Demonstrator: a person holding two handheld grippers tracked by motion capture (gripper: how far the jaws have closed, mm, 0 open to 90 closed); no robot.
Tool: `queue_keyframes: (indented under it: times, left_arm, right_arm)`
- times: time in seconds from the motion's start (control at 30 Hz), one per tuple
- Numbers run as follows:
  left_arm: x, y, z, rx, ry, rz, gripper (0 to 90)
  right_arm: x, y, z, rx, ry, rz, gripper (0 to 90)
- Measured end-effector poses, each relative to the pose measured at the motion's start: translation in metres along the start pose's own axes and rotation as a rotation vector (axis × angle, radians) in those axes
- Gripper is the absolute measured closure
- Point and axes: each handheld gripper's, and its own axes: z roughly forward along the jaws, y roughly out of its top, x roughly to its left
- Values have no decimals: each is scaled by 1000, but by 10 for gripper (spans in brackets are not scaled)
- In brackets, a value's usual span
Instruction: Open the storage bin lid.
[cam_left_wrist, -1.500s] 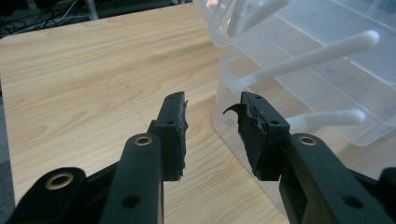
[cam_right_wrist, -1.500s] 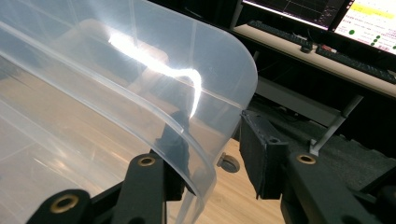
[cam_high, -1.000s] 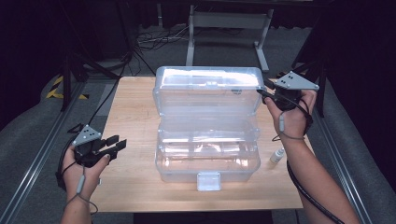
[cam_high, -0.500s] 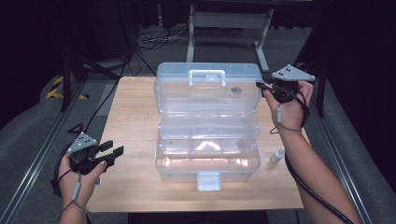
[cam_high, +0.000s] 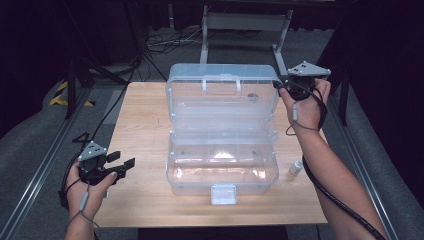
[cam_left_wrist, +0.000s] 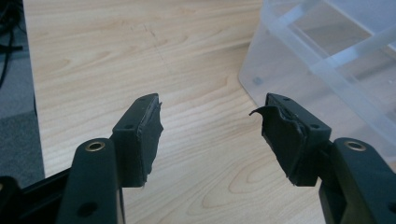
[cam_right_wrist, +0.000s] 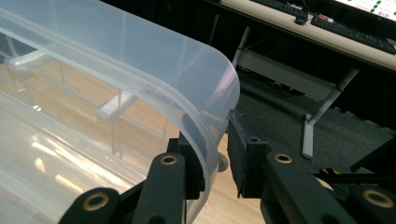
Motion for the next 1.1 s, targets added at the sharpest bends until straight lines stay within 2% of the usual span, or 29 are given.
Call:
queue_keyframes:
  times: [0.1, 0.4, 0.7, 1.1]
  left_arm:
    - [1, 0, 3, 16, 3, -5, 367]
    - [3, 0, 5, 10, 1, 1, 359]
    - [4, 2, 6, 0, -5, 1, 357]
    - [6, 3, 8, 1, -15, 4, 356]
  right_arm:
    - [-1, 1, 3, 5, -4, 4, 771]
    - [-5, 5, 14, 40, -1, 26, 787]
    - [-10, 7, 29, 70, -4, 67, 805]
    - [-19, 10, 44, 106, 26, 108, 833]
